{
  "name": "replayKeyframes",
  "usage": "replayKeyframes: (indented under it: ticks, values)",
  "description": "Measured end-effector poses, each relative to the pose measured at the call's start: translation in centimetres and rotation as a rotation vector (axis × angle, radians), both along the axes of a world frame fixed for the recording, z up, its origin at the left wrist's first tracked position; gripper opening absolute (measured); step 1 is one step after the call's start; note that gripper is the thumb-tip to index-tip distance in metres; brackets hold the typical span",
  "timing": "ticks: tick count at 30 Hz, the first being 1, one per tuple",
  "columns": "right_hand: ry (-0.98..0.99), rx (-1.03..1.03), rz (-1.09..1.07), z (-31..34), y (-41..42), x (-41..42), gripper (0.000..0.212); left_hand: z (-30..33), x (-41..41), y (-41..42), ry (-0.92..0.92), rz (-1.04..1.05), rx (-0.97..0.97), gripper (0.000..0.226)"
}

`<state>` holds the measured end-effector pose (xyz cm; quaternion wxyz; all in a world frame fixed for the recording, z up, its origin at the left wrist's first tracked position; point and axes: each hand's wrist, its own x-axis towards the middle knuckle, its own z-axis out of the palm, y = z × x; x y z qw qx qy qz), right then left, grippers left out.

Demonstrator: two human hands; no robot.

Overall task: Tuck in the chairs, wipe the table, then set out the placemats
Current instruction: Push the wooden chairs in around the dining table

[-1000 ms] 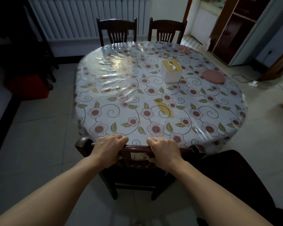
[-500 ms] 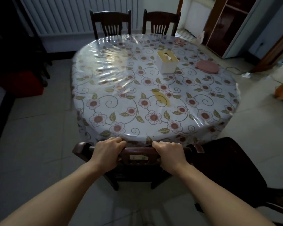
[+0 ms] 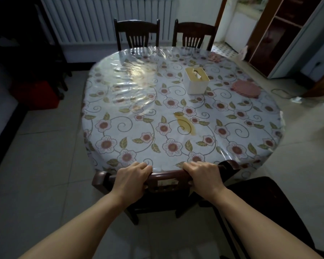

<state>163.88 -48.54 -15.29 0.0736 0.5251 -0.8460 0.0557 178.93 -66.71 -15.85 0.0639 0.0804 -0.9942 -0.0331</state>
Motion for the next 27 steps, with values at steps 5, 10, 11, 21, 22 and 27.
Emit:
replayKeyframes:
  ticks: [5, 10, 11, 21, 22, 27]
  values:
    - [0.005, -0.012, -0.018, -0.8, -0.5, 0.2, 0.039, -0.2, -0.5, -1.1, -0.008, -0.028, -0.041, 0.042]
    - [0.001, -0.089, -0.018, -0.9, -2.5, 0.2, 0.038, -0.1, -1.1, -3.2, 0.000, 0.001, -0.058, 0.042]
    - [-0.001, -0.093, -0.014, -1.0, -2.6, 0.0, 0.039, -0.1, -1.2, -3.3, -0.005, 0.003, -0.056, 0.043]
    - [0.003, -0.038, -0.021, -0.9, -2.0, -1.9, 0.046, -0.3, -2.6, -2.9, 0.016, -0.036, -0.029, 0.038]
    - [0.002, -0.029, -0.027, -1.0, -2.1, -1.8, 0.047, -0.3, -2.5, -3.1, 0.001, -0.028, -0.015, 0.037]
    - [0.016, 0.031, -0.088, -1.1, -2.7, -1.5, 0.047, 0.3, -1.9, -3.2, -0.160, 0.091, 0.006, 0.024]
